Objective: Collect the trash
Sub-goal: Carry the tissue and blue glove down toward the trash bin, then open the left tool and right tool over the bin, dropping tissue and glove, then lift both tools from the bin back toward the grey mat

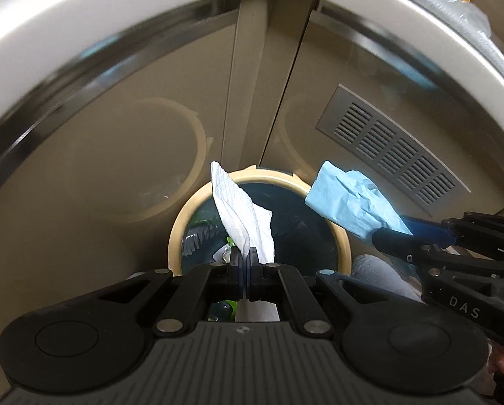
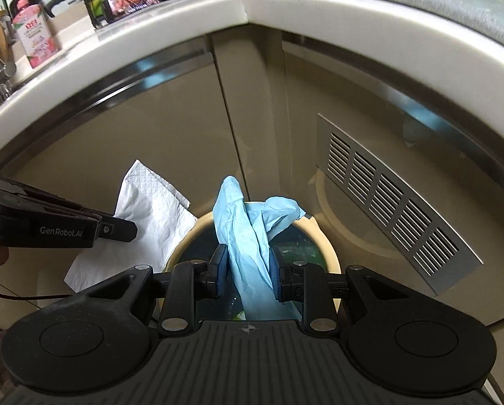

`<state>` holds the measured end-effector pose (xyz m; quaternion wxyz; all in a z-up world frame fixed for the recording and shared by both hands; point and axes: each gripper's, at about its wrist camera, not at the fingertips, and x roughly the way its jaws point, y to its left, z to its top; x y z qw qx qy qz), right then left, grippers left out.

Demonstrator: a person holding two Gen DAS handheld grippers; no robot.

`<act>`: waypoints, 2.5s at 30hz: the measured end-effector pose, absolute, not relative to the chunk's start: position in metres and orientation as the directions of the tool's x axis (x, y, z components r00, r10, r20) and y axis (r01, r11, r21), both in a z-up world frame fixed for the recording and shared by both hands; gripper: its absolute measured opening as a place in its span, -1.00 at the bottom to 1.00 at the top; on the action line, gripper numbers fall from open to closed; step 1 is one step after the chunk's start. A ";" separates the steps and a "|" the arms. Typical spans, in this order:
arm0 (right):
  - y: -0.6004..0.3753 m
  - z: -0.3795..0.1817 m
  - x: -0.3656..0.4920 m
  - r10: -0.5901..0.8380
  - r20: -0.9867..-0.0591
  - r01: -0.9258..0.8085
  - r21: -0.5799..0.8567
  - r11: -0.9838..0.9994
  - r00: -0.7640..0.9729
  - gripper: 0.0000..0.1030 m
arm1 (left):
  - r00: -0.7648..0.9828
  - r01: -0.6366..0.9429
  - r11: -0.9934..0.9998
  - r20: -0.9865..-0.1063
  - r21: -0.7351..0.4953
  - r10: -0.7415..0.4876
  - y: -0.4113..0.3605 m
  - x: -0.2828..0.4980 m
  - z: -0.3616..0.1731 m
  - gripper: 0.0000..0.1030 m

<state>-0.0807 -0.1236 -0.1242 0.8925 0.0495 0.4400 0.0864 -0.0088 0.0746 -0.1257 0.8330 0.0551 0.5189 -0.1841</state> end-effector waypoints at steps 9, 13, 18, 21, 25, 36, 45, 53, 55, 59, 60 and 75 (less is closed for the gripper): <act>-0.126 -0.152 -0.060 0.189 -0.821 -0.084 0.171 0.982 0.538 -0.46 | 0.356 0.363 0.928 -0.909 -0.081 -0.219 0.057 0.008 -0.145 -0.97; -0.125 -0.162 -0.052 0.185 -0.840 -0.069 0.174 0.982 0.511 -0.46 | 0.338 0.363 0.929 -0.918 -0.074 -0.206 0.050 0.016 -0.156 -0.97; -0.122 -0.169 -0.040 0.174 -0.855 -0.060 0.166 0.984 0.489 -0.46 | 0.322 0.373 0.926 -0.927 -0.061 -0.191 0.040 0.022 -0.165 -0.97; -0.121 -0.173 -0.037 0.172 -0.864 -0.052 0.167 0.985 0.474 -0.46 | 0.316 0.376 0.925 -0.931 -0.054 -0.182 0.036 0.026 -0.171 -0.97; -0.121 -0.179 -0.033 0.168 -0.873 -0.045 0.165 0.985 0.458 -0.46 | 0.309 0.376 0.925 -0.935 -0.048 -0.175 0.030 0.031 -0.176 -0.97; -0.122 -0.188 -0.023 0.162 -0.888 -0.014 0.173 0.985 0.429 -0.41 | 0.276 0.398 0.916 -0.945 -0.054 -0.176 0.027 0.033 -0.186 -0.83; -0.135 -0.172 -0.032 0.157 -0.883 0.047 0.197 0.979 0.443 0.08 | 0.329 0.393 0.919 -0.930 -0.023 -0.164 0.038 0.020 -0.170 0.88; -0.128 -0.142 -0.064 0.152 -0.867 -0.003 0.172 0.985 0.475 0.14 | 0.358 0.383 0.924 -0.918 -0.020 -0.168 0.057 -0.012 -0.147 0.99; -0.124 -0.133 -0.074 0.139 -0.858 -0.017 0.150 0.988 0.494 0.18 | 0.365 0.385 0.923 -0.917 -0.012 -0.164 0.059 -0.020 -0.142 0.99; -0.119 -0.116 -0.092 0.116 -0.830 -0.044 0.110 0.993 0.545 0.38 | 0.375 0.358 0.934 -0.917 0.005 -0.138 0.065 -0.028 -0.136 0.99; -0.117 -0.113 -0.097 0.111 -0.823 -0.053 0.098 0.994 0.557 0.40 | 0.379 0.350 0.937 -0.915 0.003 -0.139 0.067 -0.030 -0.133 0.99; -0.100 -0.086 -0.125 0.105 -0.754 -0.140 0.018 0.990 0.649 0.54 | 0.458 0.393 0.916 -0.881 0.082 -0.118 0.067 -0.056 -0.104 0.99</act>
